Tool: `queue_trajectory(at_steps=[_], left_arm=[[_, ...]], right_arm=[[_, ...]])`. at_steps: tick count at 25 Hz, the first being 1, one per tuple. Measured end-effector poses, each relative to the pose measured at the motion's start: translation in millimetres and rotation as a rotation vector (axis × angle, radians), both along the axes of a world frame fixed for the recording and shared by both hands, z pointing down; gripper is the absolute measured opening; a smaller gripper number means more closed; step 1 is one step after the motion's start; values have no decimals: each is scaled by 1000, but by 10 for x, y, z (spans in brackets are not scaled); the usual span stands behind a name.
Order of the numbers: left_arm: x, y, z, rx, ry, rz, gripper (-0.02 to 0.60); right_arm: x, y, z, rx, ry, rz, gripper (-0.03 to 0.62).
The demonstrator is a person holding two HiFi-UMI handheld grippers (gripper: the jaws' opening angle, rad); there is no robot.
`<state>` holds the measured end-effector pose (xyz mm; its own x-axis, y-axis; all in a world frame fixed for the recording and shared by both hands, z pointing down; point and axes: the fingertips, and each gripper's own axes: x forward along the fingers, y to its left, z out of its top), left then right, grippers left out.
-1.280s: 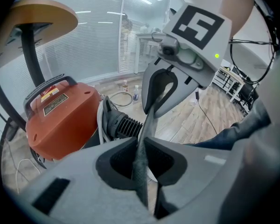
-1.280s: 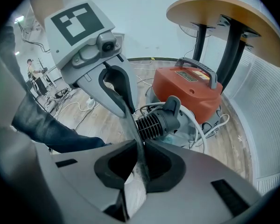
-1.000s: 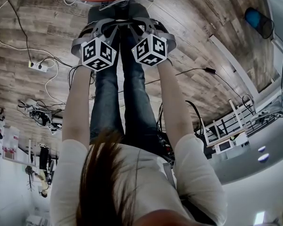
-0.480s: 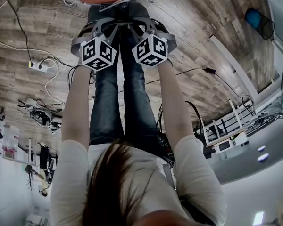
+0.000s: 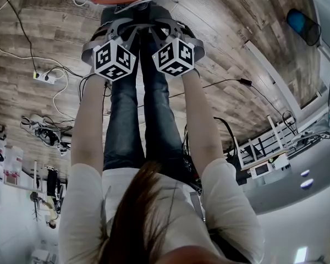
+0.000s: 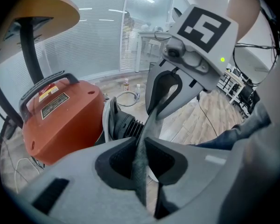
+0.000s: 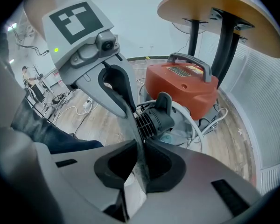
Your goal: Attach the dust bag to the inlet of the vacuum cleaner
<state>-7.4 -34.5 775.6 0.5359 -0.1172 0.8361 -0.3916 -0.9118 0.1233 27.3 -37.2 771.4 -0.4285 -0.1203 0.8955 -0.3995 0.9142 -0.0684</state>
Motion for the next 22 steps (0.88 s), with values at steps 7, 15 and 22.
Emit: queue_trajectory(at_steps=[7, 15, 22], left_arm=[[15, -42, 4, 1, -17, 28, 64], [-5, -28, -4, 14, 6, -39, 66], [-30, -11, 2, 28, 13, -109, 66]], right_arm=[[15, -6, 10, -9, -2, 25, 48], [-6, -15, 0, 9, 16, -83, 46], [-29, -33, -15, 35, 44, -206, 45]])
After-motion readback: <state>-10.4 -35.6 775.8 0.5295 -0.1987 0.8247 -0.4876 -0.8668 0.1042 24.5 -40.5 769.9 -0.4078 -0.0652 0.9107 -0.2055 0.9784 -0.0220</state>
